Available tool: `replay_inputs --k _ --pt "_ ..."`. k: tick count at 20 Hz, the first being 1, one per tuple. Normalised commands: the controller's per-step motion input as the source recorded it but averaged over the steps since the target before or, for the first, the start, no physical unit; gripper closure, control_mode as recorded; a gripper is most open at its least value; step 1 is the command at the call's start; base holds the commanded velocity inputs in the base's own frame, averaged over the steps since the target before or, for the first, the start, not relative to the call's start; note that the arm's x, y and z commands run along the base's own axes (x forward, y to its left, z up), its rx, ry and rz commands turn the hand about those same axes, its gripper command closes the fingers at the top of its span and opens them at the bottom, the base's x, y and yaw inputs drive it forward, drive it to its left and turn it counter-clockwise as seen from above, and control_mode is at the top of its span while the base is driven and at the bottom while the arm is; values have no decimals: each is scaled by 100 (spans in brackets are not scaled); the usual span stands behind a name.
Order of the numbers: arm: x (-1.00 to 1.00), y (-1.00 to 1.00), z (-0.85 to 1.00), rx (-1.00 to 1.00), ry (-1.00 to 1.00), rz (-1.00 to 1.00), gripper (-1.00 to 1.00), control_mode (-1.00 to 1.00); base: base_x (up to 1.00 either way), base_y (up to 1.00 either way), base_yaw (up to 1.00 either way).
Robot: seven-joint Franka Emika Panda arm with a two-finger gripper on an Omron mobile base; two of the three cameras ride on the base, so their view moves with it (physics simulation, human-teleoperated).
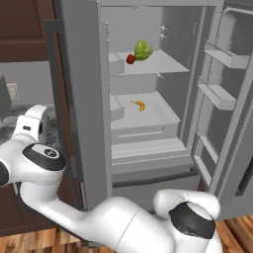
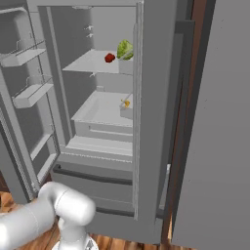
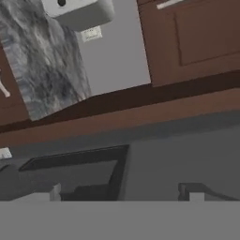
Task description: Place the bell pepper in the correct fridge rack based on whether it is a fruit or vegetable. Finally, close the fridge door.
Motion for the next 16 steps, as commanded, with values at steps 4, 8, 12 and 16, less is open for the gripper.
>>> replay_inputs --k 4,8,12,16 --pt "44 -51 -18 -4 10 -20 -100 -100 0 0 0" --pt "4 -91 0 0 1 -9 -100 -100 0 0 0" --pt "2 -100 -2 0 0 -3 -100 -100 0 0 0" --pt "40 -100 0 2 1 0 -100 -100 0 0 0"
